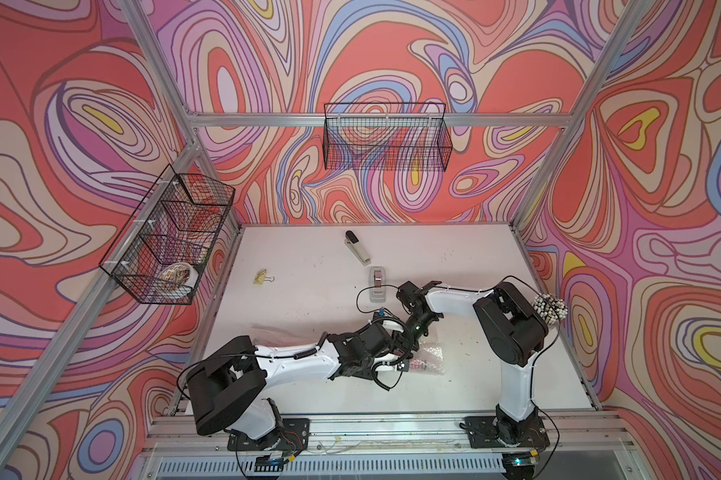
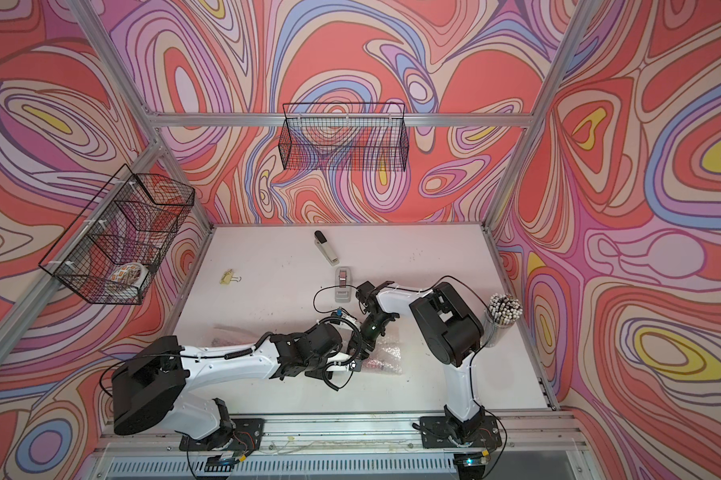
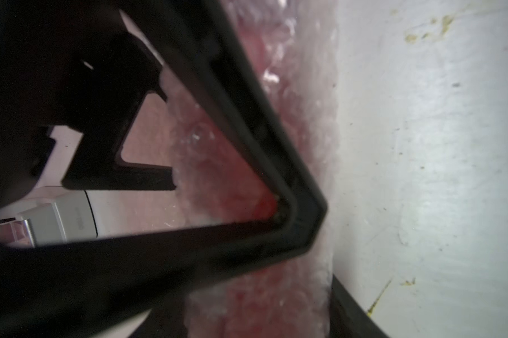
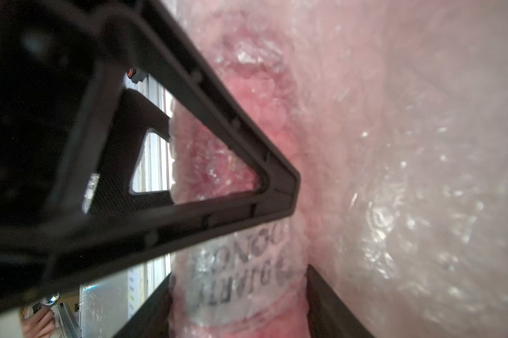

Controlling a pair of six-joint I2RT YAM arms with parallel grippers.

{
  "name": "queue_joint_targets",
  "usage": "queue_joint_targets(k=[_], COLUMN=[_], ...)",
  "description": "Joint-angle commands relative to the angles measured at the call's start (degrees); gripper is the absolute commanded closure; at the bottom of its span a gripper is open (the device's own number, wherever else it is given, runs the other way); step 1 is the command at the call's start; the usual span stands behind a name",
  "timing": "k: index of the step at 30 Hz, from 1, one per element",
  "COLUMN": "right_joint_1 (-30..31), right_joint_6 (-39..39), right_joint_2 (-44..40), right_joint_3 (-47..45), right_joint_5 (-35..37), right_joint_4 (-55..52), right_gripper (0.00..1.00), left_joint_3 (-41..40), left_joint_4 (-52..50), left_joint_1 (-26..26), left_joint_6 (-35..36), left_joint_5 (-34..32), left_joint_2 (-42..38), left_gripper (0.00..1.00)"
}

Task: Wrap wine bottles in bubble wrap
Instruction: Wrap the wine bottle in bubble wrap.

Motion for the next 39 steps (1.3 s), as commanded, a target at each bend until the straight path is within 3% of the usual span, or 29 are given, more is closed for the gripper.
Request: queue_joint_targets(k=[1, 2, 5, 12, 17, 22, 28, 32, 39], right_joint_1=[-0.59, -0.95, -2.26, -7.42, -11.33, -11.61, -11.67, -11.65, -11.65], right_joint_6=[0.85, 1.55, 2.63, 3.64, 6.78, 7.78, 8.54, 9.01, 11.32], right_joint_2=[-2.16, -3.43, -7.46, -17.47, -25.99, -34.08, -38.96, -39.77, -41.79], right_joint_3=[-0.84, -0.90, -1.10, -2.52, -6.11, -9.41, -11.40, -12.16, -16.68], right_joint_5=[4.49, 4.82, 5.58, 11.50, 21.13, 27.75, 30.29, 30.83, 32.84], right_joint_4=[0.41, 0.53, 0.51, -0.65, 2.59, 5.74, 7.28, 8.75, 20.48], right_gripper=[0.30, 0.24, 0.19, 0.17, 0.17, 0.14, 0.13, 0.12, 0.09], left_joint_3=[1.22, 1.82, 3.53, 8.85, 13.30, 20.31, 25.90, 27.56, 25.49], left_joint_4=[-4.41, -5.43, -8.38, -15.81, -20.56, -27.65, -34.22, -36.69, -32.02], left_joint_1=[0.62, 1.15, 3.48, 8.18, 12.69, 14.51, 14.95, 14.95, 15.12], left_joint_6=[-0.42, -0.74, -1.80, -3.96, -4.19, -3.00, -2.63, -3.33, -4.08], left_joint_5=[1.98, 2.74, 7.11, 19.13, 27.35, 33.84, 40.81, 39.52, 35.96], left_joint_2=[1.94, 2.05, 2.23, 4.79, 7.59, 13.56, 17.94, 20.71, 17.63], left_gripper=[0.50, 0.52, 0.56, 0.58, 0.57, 0.57, 0.56, 0.52, 0.28])
